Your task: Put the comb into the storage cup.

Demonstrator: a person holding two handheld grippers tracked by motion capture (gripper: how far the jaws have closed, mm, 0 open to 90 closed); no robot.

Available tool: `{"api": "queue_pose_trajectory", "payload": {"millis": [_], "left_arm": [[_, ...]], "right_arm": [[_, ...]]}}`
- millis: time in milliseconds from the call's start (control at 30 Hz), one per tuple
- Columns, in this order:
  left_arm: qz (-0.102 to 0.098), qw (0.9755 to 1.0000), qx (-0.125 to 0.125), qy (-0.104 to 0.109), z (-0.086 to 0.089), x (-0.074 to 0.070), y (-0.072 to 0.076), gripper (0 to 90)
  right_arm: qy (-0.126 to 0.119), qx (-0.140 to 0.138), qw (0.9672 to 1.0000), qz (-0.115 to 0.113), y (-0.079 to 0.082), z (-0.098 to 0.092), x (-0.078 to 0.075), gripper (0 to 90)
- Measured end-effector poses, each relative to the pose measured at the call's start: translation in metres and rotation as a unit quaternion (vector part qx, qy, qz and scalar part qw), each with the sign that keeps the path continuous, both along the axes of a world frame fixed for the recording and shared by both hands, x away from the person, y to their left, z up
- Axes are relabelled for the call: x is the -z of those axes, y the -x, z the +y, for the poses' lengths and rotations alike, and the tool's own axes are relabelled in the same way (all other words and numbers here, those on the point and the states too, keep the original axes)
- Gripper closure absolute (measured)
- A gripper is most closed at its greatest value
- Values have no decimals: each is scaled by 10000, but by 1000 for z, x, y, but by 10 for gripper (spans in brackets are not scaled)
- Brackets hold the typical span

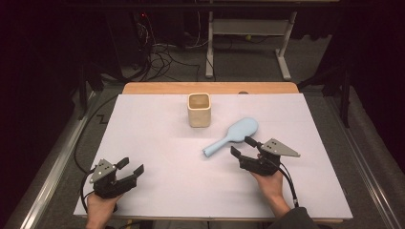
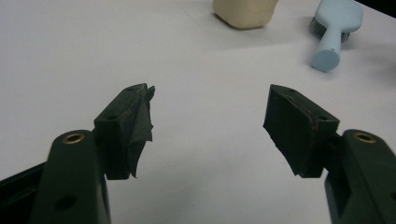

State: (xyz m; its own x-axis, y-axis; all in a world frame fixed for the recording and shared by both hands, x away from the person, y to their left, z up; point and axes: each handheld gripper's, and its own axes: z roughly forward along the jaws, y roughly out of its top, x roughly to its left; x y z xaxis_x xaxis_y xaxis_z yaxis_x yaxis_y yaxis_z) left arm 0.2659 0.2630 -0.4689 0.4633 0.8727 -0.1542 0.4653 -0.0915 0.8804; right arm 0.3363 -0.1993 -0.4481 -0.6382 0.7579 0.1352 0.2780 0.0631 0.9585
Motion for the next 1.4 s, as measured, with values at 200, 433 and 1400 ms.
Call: {"api": "queue_pose_trajectory", "payload": {"millis": [200, 433, 1400], "left_arm": [[2, 10000, 8, 2, 0, 0, 0, 324], [-1, 10000, 25, -6, 0, 0, 0, 324], [6, 10000, 47, -1, -1, 0, 0, 324]], "right_arm": [[-10, -22, 10000, 70, -6, 8, 1, 308], [18, -54, 9999, 145, -12, 14, 1, 319], [394, -210, 9974, 558, -44, 51, -16, 338]]}}
